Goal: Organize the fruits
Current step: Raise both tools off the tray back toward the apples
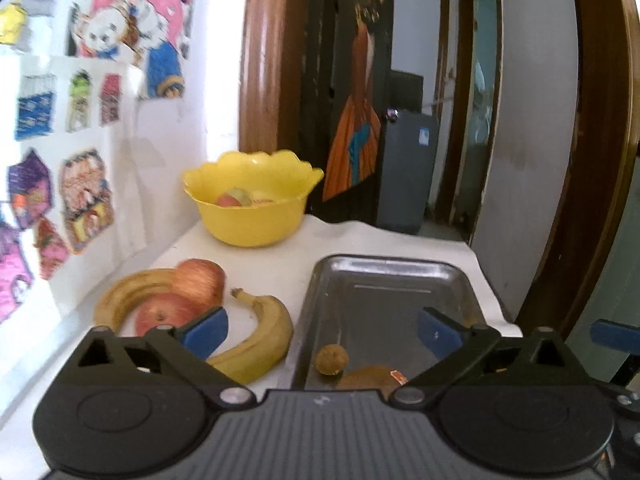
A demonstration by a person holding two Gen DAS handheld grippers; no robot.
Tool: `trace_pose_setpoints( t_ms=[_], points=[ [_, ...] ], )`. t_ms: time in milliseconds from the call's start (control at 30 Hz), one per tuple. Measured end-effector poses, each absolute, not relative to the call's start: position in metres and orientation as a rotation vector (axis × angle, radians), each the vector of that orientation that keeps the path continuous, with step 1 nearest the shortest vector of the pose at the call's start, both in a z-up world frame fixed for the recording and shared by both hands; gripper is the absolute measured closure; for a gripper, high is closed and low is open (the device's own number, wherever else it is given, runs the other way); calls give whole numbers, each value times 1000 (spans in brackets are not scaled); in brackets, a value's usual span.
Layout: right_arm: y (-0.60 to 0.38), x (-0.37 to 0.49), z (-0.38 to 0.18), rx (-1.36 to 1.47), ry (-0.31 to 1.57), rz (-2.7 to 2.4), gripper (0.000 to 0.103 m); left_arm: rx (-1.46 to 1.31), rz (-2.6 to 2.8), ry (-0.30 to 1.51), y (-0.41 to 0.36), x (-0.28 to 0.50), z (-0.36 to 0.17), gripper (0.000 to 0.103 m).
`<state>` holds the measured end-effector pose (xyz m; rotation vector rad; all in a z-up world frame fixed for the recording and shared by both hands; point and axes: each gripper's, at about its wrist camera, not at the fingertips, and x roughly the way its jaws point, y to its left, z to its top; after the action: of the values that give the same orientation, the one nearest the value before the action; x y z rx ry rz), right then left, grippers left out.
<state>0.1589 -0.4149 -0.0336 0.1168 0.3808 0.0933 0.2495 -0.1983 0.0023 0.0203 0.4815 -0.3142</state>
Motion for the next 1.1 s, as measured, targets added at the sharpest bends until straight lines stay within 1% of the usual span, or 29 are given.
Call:
trace_pose_setpoints(
  t_ms=[133, 167, 600, 900, 1100],
  points=[
    [-404, 133, -15, 111, 343, 93, 1, 21, -298, 458, -184, 226, 16, 1],
    [-401, 126, -11, 109, 332, 90, 1, 21, -294, 449, -179, 218, 19, 1],
    [-363, 34, 21, 95, 284, 62, 1, 14, -245, 389, -117, 133, 42, 1],
    [-330, -21, 25, 67, 276, 39, 1, 28, -271, 396, -87, 87, 37, 1],
    [-313, -41, 18, 63, 318, 42, 1, 60, -279, 425, -77, 63, 27, 1]
  ],
)
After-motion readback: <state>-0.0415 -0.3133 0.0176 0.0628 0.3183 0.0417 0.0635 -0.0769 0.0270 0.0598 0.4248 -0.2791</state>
